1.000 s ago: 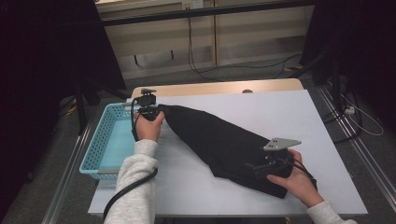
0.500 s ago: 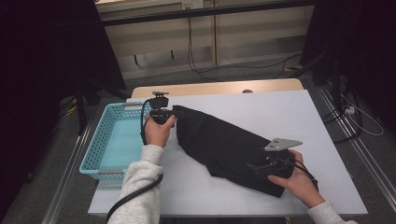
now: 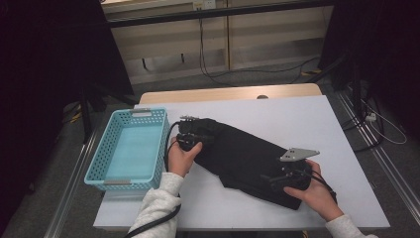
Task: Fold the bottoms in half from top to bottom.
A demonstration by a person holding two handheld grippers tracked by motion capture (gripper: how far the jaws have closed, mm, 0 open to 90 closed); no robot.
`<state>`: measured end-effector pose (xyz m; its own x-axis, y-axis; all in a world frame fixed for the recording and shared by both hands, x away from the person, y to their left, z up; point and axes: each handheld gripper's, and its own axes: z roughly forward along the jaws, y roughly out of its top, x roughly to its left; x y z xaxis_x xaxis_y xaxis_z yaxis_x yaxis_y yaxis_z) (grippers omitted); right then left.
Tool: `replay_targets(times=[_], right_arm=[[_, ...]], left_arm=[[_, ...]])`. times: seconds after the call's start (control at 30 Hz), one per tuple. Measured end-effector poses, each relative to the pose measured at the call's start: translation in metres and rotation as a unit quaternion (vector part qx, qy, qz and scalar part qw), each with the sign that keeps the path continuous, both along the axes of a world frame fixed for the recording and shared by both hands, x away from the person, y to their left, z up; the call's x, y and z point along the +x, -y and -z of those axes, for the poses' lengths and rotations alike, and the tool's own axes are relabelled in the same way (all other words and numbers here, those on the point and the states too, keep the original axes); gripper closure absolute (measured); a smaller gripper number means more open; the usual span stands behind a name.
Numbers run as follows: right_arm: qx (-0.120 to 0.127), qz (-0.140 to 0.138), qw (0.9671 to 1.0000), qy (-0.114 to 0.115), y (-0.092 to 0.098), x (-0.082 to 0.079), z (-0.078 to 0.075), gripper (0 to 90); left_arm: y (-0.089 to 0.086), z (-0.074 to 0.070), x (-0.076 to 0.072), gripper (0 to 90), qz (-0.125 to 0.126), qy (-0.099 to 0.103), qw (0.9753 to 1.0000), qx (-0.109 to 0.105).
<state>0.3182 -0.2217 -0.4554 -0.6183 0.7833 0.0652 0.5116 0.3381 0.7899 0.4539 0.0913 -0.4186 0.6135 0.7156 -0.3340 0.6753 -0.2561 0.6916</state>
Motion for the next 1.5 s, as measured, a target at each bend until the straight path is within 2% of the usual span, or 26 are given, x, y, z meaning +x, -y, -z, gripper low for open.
replay_targets(times=[0.07, 0.2, 0.3, 0.43, 0.6, 0.63, 0.73, 0.8, 0.93, 1.03, 1.07, 1.1, 1.27, 1.5], right_arm=[[0.0, 0.0, 1.0, -0.002, -0.001, 0.0, 0.0, 16.1], [0.0, -0.002, 1.0, -0.001, -0.003, 0.0, 0.0, 16.1], [-0.002, -0.001, 1.0, -0.003, -0.002, 0.001, 0.002, 16.1], [-0.002, 0.001, 1.0, -0.006, -0.001, 0.001, 0.004, 16.0], [-0.003, 0.001, 1.0, -0.005, -0.001, 0.001, 0.003, 16.1], [-0.003, 0.001, 1.0, -0.006, -0.001, 0.001, 0.004, 16.1], [-0.005, 0.002, 0.9999, -0.009, 0.0, 0.001, 0.006, 16.1], [-0.006, 0.005, 0.9999, -0.011, 0.0, 0.002, 0.007, 16.1], [-0.006, 0.009, 0.9998, -0.014, 0.003, 0.002, 0.009, 16.0], [-0.003, 0.016, 0.9998, -0.013, 0.007, 0.003, 0.008, 16.1], [-0.002, 0.018, 0.9998, -0.011, 0.008, 0.003, 0.007, 16.1], [-0.002, 0.019, 0.9998, -0.011, 0.009, 0.003, 0.007, 16.1], [-0.002, 0.027, 0.9996, -0.011, 0.013, 0.003, 0.007, 16.1], [-0.003, 0.028, 0.9995, -0.011, 0.014, 0.004, 0.007, 16.1]], left_arm=[[0.003, 0.005, -0.001, 83.9, 0.011, -0.006, 0.9999, -0.002], [0.006, 0.007, -0.005, 83.9, 0.02, 0.001, 0.9998, -0.005], [0.007, 0.004, -0.008, 83.9, 0.025, 0.014, 0.9996, -0.007], [0.008, -0.002, -0.01, 83.9, 0.033, 0.027, 0.9989, -0.022], [0.014, -0.009, -0.013, 83.9, 0.049, 0.036, 0.9977, -0.032], [0.017, -0.009, -0.014, 83.9, 0.051, 0.034, 0.9974, -0.038], [0.026, -0.006, -0.017, 83.9, 0.067, 0.033, 0.9965, -0.037], [0.033, -0.003, -0.02, 83.9, 0.078, 0.032, 0.9959, -0.03], [0.048, 0.012, -0.025, 83.8, 0.107, 0.013, 0.9941, -0.014], [0.058, 0.022, -0.031, 83.7, 0.129, 0.0, 0.9917, 0.002], [0.06, 0.023, -0.032, 83.6, 0.124, 0.004, 0.9922, 0.008], [0.06, 0.024, -0.033, 83.6, 0.132, 0.001, 0.9913, 0.006], [0.061, 0.026, -0.036, 83.1, 0.137, 0.0, 0.9904, 0.016], [0.059, 0.025, -0.036, 83.0, 0.131, 0.005, 0.9913, 0.014]])
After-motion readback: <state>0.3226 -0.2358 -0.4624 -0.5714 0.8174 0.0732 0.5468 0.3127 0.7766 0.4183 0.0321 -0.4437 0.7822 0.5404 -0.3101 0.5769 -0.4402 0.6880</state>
